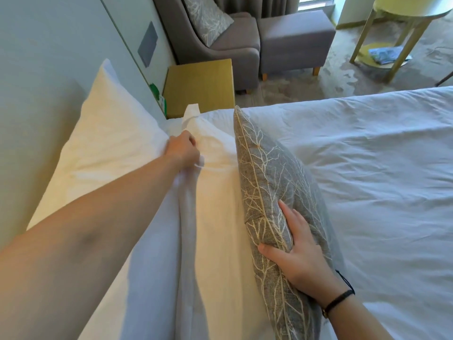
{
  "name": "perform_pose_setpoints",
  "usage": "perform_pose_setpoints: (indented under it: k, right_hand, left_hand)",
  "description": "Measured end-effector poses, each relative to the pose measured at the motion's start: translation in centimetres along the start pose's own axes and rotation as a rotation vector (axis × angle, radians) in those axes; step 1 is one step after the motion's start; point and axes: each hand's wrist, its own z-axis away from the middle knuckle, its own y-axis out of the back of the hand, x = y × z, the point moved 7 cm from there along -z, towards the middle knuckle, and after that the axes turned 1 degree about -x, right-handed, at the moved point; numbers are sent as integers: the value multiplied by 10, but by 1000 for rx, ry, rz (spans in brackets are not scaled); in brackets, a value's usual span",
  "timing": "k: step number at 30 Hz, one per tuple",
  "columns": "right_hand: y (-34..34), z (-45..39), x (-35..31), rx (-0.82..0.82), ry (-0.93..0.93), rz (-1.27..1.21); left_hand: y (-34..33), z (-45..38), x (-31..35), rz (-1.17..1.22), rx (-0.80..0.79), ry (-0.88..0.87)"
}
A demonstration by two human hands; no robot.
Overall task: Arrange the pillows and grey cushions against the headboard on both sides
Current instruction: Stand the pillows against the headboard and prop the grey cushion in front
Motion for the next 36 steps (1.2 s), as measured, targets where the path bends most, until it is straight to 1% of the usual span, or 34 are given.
perform_pose_setpoints:
  k: [2,3,4,6,9,10,11,13,16,18,20,22,23,24,26,27,28,31,34,36]
  right_hand:
    - [-1,1,2,5,16,6]
    - [-2,1,2,9,22,8]
    - [-4,1,3,11,23,6]
    - [-7,0,3,9,19,-8]
    - [-9,-2,6,2,11,-18]
    - [-9,-3,6,4,8,-16]
    - [-8,-4,7,5,5,-14]
    - [-9,-5,7,3,2,-20]
    - [-9,-7,8,-4,-2,-37]
    - [-8,-7,9,-8,-8,-50]
    - [-8,-7,10,-12,-10,-65]
    - [-8,-7,11,-15,-5,-80]
    - [-9,-6,11,-17,-5,-84]
    - [-9,-6,11,-21,-6,-85]
    - [-10,-7,13,-34,-10,-84]
    - [-10,-8,13,-40,-11,-88]
    - [-11,-8,14,-45,-9,-94]
    - [-13,-10,15,-57,-6,-102]
    - [-14,-11,16,-58,-11,-92]
    - [-14,-10,16,-57,-9,-91]
  left_hand:
    - [8,-17,0,239,25,46]
    - [13,-24,3,325,36,47]
    - [16,-32,8,356,44,33]
    - [20,-45,18,305,23,8]
    - [22,-61,28,-55,-18,-2]
    - [25,-65,31,-126,-4,1]
    - [29,-69,31,-140,15,9]
    - [38,-78,28,-27,37,36]
    - [56,-91,16,262,132,91]
    - [64,-94,8,453,155,161]
    - [69,-94,3,492,128,212]
    - [76,-98,-8,532,186,283]
    - [80,-97,-9,470,203,285]
    - [81,-97,-9,337,213,252]
    - [81,-90,0,108,185,171]
    - [78,-85,9,22,162,92]
    - [72,-78,18,-9,133,30]
    - [43,-41,36,42,14,-53]
    - [-12,15,38,86,-149,-17]
    - [-44,61,31,104,-221,17]
